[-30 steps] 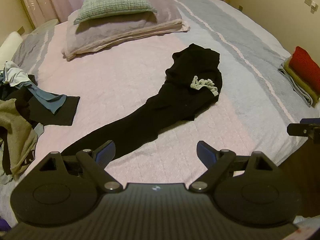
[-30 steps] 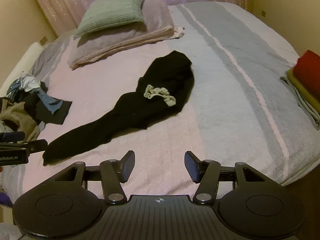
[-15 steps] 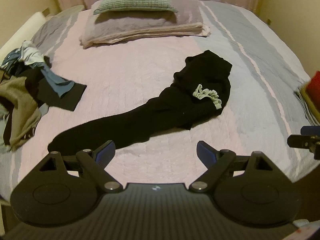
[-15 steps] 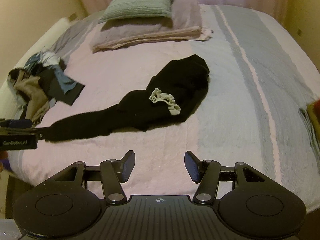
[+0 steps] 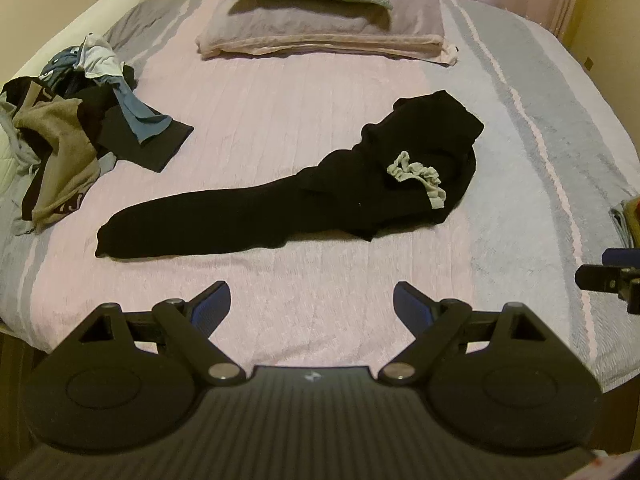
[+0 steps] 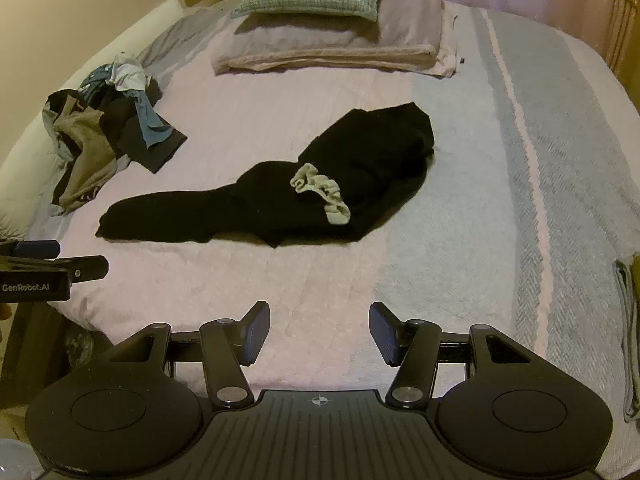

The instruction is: Fold large clothes

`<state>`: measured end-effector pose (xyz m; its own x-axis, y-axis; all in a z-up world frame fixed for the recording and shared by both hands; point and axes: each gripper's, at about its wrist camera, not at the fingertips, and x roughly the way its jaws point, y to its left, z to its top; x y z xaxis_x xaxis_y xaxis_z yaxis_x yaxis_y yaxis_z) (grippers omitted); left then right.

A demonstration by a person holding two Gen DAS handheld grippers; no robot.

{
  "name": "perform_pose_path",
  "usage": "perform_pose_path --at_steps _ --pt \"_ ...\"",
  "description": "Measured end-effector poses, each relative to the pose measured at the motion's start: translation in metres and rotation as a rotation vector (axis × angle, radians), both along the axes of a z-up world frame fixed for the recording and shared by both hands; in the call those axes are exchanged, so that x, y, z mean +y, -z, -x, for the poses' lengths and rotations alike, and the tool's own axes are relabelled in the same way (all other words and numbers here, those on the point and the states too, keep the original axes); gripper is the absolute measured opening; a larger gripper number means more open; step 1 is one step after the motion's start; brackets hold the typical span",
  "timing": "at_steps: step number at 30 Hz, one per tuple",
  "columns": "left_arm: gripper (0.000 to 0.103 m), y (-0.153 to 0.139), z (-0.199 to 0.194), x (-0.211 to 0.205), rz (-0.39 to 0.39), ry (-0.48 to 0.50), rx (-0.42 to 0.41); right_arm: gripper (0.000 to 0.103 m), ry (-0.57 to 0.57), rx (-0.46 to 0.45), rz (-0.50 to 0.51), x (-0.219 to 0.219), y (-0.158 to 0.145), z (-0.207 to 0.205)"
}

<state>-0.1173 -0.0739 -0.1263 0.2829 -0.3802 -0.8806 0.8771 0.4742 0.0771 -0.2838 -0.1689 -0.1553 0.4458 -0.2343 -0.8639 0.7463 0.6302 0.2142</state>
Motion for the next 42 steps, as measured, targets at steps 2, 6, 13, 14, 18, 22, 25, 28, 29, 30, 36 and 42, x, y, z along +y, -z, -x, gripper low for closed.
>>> perform_pose_path --at_steps 2,6,13,14,18,22,25,28,29,30,36,42 --pt "0.086 0.006 0.001 -0.003 0.003 0.003 -0.009 0.052 0.001 0.002 -0.003 -0.007 0.005 0.002" --pt "0.086 0.031 -0.003 -0.014 0.02 0.056 -0.041 0.052 0.021 0.02 0.042 -0.026 0.017 0.007" --pt "0.072 0.11 -0.006 -0.067 0.036 0.281 -0.126 0.052 0.181 0.057 0.08 -0.076 0.054 0.036" --pt "0.072 0.123 -0.007 -0.077 0.042 0.319 -0.132 0.052 0.205 0.068 0.082 -0.083 0.059 0.043" --pt "0.063 0.169 -0.013 -0.116 0.05 0.429 -0.161 0.052 0.289 0.108 0.087 -0.108 0.08 0.065" --pt "0.057 0.209 -0.021 -0.149 0.054 0.502 -0.157 0.052 0.347 0.169 0.063 -0.124 0.104 0.074" --pt "0.04 0.238 -0.026 -0.168 0.015 0.576 -0.179 0.052 0.364 0.194 0.055 -0.132 0.119 0.07" --pt "0.015 0.243 -0.04 -0.175 0.043 0.609 -0.095 0.052 0.352 0.2 0.06 -0.139 0.127 0.057" --pt "0.013 0.24 -0.047 -0.174 0.063 0.609 -0.07 0.052 0.342 0.201 0.067 -0.141 0.129 0.051" --pt "0.011 0.234 -0.056 -0.169 0.097 0.609 -0.04 0.052 0.325 0.2 0.077 -0.144 0.13 0.046" --pt "0.005 0.188 -0.132 -0.122 0.187 0.444 -0.006 0.052 0.138 0.176 0.196 -0.167 0.125 0.0" --pt "0.006 0.201 -0.183 -0.104 0.12 0.342 0.022 0.052 -0.132 0.169 0.328 -0.203 0.134 -0.059"
